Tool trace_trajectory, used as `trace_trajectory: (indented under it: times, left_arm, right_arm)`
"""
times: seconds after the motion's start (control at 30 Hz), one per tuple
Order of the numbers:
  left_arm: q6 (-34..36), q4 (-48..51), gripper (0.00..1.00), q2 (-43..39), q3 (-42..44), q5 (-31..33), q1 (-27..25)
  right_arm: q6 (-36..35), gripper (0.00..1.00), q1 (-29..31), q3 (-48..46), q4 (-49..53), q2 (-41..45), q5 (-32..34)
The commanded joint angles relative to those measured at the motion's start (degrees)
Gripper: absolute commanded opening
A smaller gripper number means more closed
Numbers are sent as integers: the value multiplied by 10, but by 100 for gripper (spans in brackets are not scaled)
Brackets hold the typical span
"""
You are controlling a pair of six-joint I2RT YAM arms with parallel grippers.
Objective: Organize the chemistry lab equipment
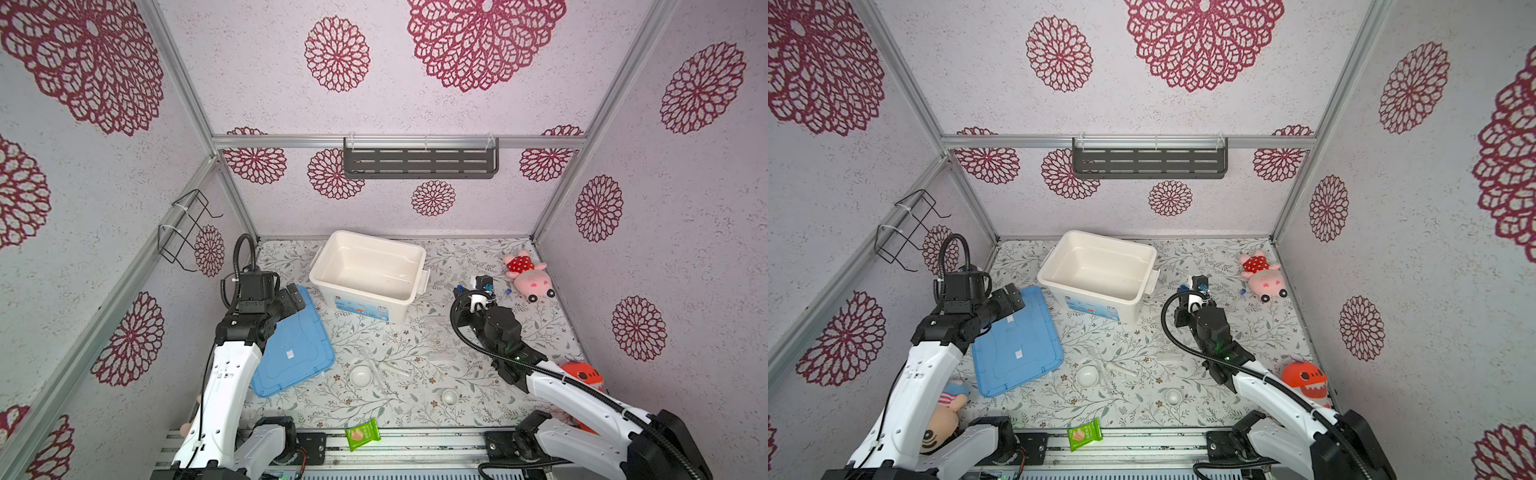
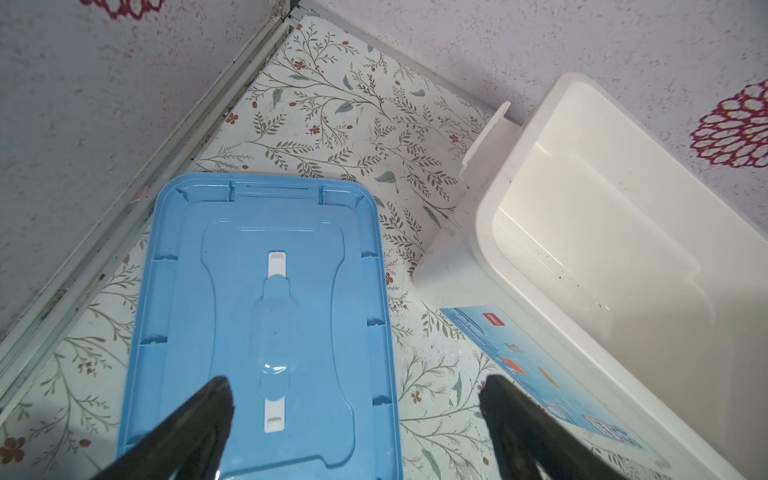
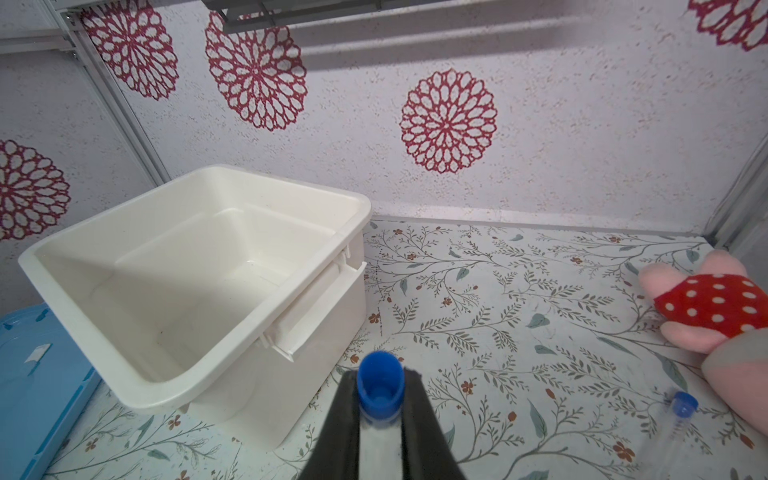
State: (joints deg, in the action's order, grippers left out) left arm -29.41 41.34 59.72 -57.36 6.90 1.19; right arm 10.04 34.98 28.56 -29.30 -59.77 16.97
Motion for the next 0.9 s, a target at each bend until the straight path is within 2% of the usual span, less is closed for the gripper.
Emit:
trace_trajectory:
  times: [0.0,0.1,0.5,0.87]
  left_arm:
    - [-7,3,97,0,-21,3,4]
    - [-8,0,97,-5,-16,1,4]
    - [0,2,97,-19,2,9,3]
    - [-8,-9,97,-27,17,-1,3]
  right_arm:
    - [-36,17,3,-9,-89,-12,15]
    - [-56,17,3,-13,-87,-31,12]
    - [-44,18,2,-62,-171,-78,28]
    - [-63,19,2,-52,-195,-101,27]
